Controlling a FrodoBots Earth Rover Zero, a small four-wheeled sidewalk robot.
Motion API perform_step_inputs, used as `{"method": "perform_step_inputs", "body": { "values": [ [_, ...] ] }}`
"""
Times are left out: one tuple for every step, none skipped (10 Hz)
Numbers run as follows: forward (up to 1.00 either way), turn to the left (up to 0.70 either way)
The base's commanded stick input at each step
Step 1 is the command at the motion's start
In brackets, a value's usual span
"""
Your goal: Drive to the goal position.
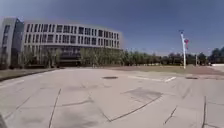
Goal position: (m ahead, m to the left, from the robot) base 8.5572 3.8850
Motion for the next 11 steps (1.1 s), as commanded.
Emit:
{"method": "perform_step_inputs", "body": {
  "values": [
    [0.70, 0.01],
    [0.70, 0.01],
    [0.70, 0.01],
    [0.70, 0.01],
    [0.70, 0.01],
    [0.70, 0.18],
    [0.70, 0.36],
    [0.70, 0.36],
    [0.70, 0.36],
    [0.70, 0.36],
    [0.70, 0.36]
  ]
}}
